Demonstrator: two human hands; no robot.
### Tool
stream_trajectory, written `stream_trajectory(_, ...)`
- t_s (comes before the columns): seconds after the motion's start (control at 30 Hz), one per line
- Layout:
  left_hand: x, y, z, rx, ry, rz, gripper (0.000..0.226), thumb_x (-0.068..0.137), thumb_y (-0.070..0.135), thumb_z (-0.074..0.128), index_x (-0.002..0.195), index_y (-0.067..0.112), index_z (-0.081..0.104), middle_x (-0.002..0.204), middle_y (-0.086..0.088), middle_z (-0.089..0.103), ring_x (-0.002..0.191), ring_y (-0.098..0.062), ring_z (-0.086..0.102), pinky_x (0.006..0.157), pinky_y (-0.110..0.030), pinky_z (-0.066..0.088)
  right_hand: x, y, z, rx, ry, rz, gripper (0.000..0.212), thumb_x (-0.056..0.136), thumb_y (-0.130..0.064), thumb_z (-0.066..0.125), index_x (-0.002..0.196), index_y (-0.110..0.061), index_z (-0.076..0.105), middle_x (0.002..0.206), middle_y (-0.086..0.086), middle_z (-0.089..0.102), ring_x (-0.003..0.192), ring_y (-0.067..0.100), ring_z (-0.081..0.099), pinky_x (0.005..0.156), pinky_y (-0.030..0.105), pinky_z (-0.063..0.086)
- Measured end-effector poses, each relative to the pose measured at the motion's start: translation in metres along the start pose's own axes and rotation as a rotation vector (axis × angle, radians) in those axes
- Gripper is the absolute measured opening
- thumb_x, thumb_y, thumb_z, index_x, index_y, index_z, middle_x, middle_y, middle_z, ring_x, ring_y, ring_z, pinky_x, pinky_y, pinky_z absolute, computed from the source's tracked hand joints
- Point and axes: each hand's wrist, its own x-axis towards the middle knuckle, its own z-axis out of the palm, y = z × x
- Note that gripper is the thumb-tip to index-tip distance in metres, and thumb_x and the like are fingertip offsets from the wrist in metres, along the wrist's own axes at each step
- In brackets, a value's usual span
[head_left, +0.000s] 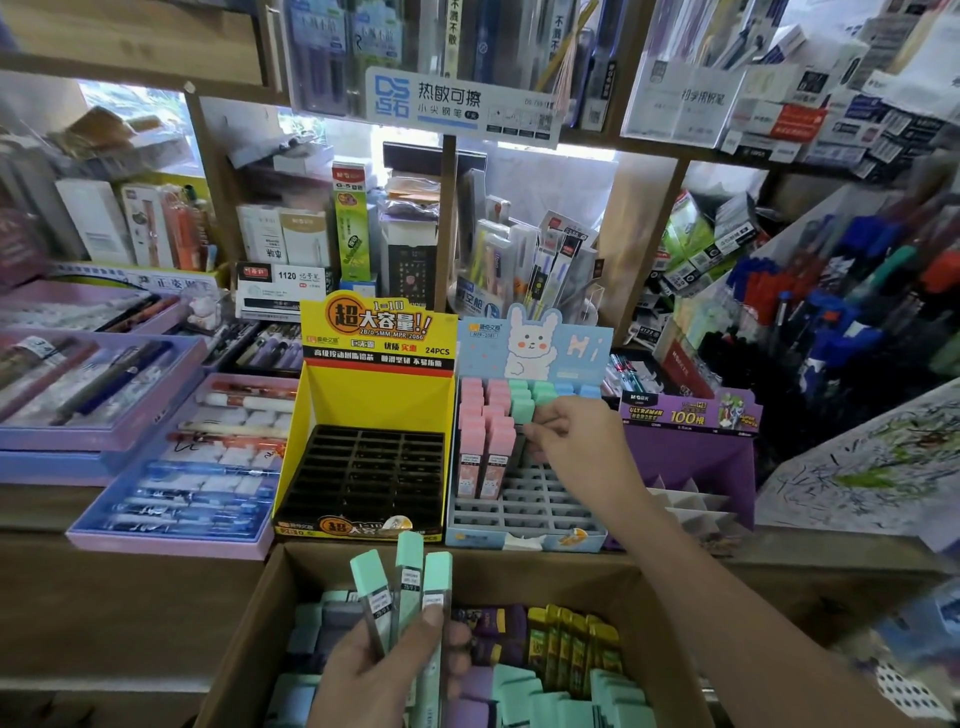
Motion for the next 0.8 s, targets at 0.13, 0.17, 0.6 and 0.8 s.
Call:
stream_trajectory(0.13, -0.001, 0.000, 0.000, -0.029, -0.015, 0.020, 0.016, 0.080, 0.012, 0.073, 0.085, 0.023, 0.082, 0.086, -0.025, 0.076, 0.062, -0.035, 0.071, 0.058, -0.037, 0.058, -0.006, -0.002, 0.000, 0.057, 0.006, 0.032, 0.014, 0.092, -0.010, 0.075, 0.105, -0.004, 0.075, 0.086, 0.005, 0.077, 0.079, 0.018, 0.076, 0.083, 0.043, 0.063)
stream_trajectory(0.17, -0.002, 0.001, -0.001, -0.033, -0.021, 0.021, 0.015, 0.076, 0.014, 0.074, 0.086, 0.023, 0.082, 0.087, -0.025, 0.076, 0.063, -0.036, 0.071, 0.059, -0.037, 0.058, -0.009, -0.002, -0.001, 0.068, 0.025, 0.031, 0.014, 0.092, -0.011, 0.075, 0.105, -0.006, 0.074, 0.086, 0.003, 0.076, 0.079, 0.017, 0.075, 0.082, 0.041, 0.063)
stream_trajectory(0.6, 0.005, -0.005, -0.004, 0.001, -0.085, 0.032, 0.035, 0.067, 0.020, 0.079, 0.101, 0.013, 0.079, 0.091, -0.023, 0.077, 0.068, -0.035, 0.074, 0.053, -0.032, 0.058, -0.095, -0.016, 0.003, 0.286, -0.430, 0.070, 0.010, 0.097, -0.026, 0.069, 0.093, -0.022, 0.078, 0.082, 0.002, 0.078, 0.062, 0.010, 0.070, 0.056, 0.019, 0.053)
stream_trajectory(0.8, 0.003, -0.005, -0.002, 0.013, -0.081, 0.051, 0.036, 0.061, 0.021, 0.081, 0.096, 0.016, 0.081, 0.089, -0.024, 0.076, 0.072, -0.040, 0.075, 0.052, -0.034, 0.058, -0.105, -0.013, 0.011, 0.338, -0.530, 0.141, 0.014, 0.089, -0.028, 0.080, 0.099, -0.018, 0.079, 0.083, 0.003, 0.080, 0.066, 0.015, 0.072, 0.060, 0.028, 0.054)
